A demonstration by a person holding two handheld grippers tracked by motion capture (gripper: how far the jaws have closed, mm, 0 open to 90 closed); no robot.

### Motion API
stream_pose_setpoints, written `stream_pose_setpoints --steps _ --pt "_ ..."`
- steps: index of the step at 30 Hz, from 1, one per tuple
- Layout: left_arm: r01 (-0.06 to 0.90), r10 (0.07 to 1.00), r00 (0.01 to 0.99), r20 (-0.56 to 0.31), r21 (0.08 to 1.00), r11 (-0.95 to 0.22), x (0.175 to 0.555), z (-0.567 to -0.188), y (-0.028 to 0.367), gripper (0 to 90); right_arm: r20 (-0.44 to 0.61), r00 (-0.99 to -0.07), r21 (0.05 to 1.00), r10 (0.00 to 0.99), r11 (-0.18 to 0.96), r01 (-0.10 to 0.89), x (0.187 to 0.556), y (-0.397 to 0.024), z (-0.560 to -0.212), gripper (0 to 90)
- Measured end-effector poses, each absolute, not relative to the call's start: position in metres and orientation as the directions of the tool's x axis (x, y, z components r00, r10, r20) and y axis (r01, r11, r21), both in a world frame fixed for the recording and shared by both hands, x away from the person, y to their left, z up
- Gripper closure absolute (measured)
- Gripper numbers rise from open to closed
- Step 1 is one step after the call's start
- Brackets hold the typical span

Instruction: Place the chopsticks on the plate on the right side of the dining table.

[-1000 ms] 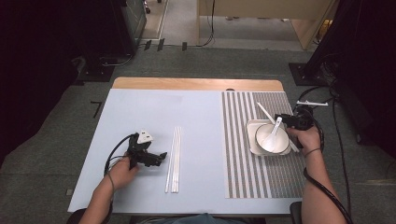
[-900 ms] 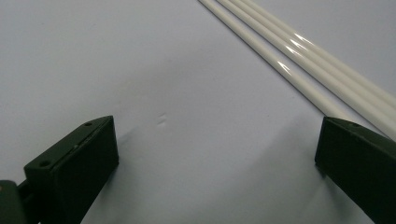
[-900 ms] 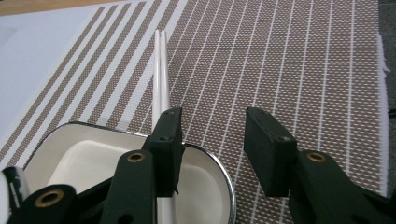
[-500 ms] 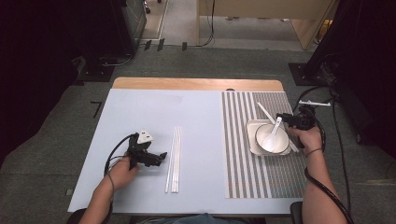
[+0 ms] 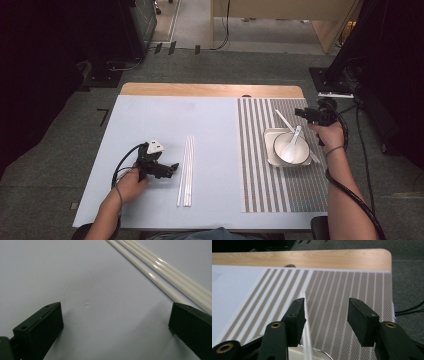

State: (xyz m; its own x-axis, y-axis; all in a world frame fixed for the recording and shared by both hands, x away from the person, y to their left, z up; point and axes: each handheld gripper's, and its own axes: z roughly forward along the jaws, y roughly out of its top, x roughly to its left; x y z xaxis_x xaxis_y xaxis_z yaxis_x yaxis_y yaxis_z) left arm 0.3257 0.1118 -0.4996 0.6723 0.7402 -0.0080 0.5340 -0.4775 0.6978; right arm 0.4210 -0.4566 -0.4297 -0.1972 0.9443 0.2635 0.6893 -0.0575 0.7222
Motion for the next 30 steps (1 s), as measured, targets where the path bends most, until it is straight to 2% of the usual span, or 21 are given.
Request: stream_pose_setpoints --steps 6,13,19,30 --pt "0.534 0.740 0.672 -0.007 0.698 -0.478 0.326 -0.500 0.112 0.0 0.225 -0.201 0.739 0.953 -0.033 0.673 0.442 -0.417 -0.411 34.7" --pt "0.534 0.741 0.672 -0.008 0.698 -0.477 0.326 -0.500 0.112 0.0 0.220 -0.200 0.761 0.955 -0.040 0.648 0.461 -0.370 -0.406 28.0" --pt "0.534 0.740 0.672 -0.008 0.698 -0.478 0.326 -0.500 0.112 0.0 0.150 -0.098 0.775 0.984 -0.056 0.630 0.474 -0.339 -0.423 26.6" --pt "0.534 0.741 0.672 -0.008 0.698 -0.477 0.326 -0.500 0.112 0.0 0.146 0.028 0.803 0.989 -0.135 0.580 0.478 -0.306 -0.451 21.3"
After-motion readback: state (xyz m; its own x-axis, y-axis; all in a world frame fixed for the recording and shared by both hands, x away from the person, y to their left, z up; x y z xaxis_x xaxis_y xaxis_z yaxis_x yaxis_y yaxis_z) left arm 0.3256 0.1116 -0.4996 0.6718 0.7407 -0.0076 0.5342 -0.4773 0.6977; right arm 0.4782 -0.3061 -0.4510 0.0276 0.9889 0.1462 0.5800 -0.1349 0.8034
